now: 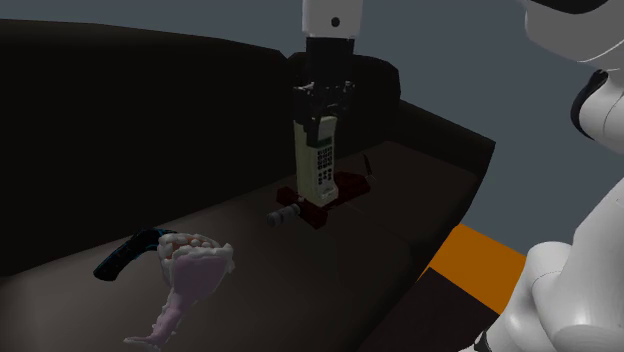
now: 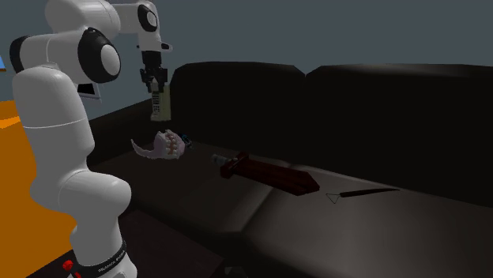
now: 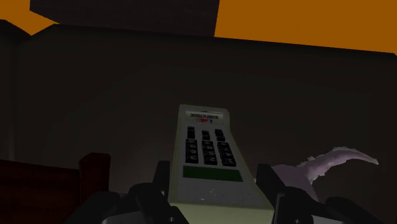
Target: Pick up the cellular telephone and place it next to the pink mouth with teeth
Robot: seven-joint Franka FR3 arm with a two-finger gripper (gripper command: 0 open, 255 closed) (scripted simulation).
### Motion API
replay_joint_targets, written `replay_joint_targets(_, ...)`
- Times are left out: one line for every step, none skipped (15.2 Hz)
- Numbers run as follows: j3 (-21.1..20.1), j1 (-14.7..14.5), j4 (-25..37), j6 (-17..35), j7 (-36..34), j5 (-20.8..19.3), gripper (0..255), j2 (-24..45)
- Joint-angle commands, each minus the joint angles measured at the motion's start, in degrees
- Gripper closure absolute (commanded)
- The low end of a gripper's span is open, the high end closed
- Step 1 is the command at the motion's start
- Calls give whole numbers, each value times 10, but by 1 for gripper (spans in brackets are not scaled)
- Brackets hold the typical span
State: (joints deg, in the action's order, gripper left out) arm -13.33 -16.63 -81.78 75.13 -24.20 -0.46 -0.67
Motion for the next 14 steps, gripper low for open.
replay_joint_targets(-4, -4, 0, 6, -9, 0, 255, 7)
replay_joint_targets(-3, -3, -13, 15, -8, 1, 255, 2)
replay_joint_targets(-3, -3, -25, 24, -7, 1, 255, -1)
replay_joint_targets(-3, -3, -37, 33, -7, 2, 255, -5)
replay_joint_targets(-2, -2, -49, 42, -6, 3, 255, -8)
replay_joint_targets(-2, -2, -61, 50, -6, 3, 255, -11)
replay_joint_targets(-2, -2, -72, 59, -5, 4, 255, -14)
replay_joint_targets(-2, -2, -83, 67, -5, 5, 255, -17)
replay_joint_targets(-1, -2, -94, 76, -5, 5, 255, -19)
replay_joint_targets(-1, -1, -105, 84, -4, 6, 255, -22)
replay_joint_targets(-1, -1, -115, 92, -4, 6, 255, -24)
replay_joint_targets(-1, -1, -125, 100, -4, 7, 255, -26)
replay_joint_targets(-1, -1, -135, 109, -3, 7, 255, -28)
replay_joint_targets(-1, -1, -145, 117, -3, 7, 255, -29)
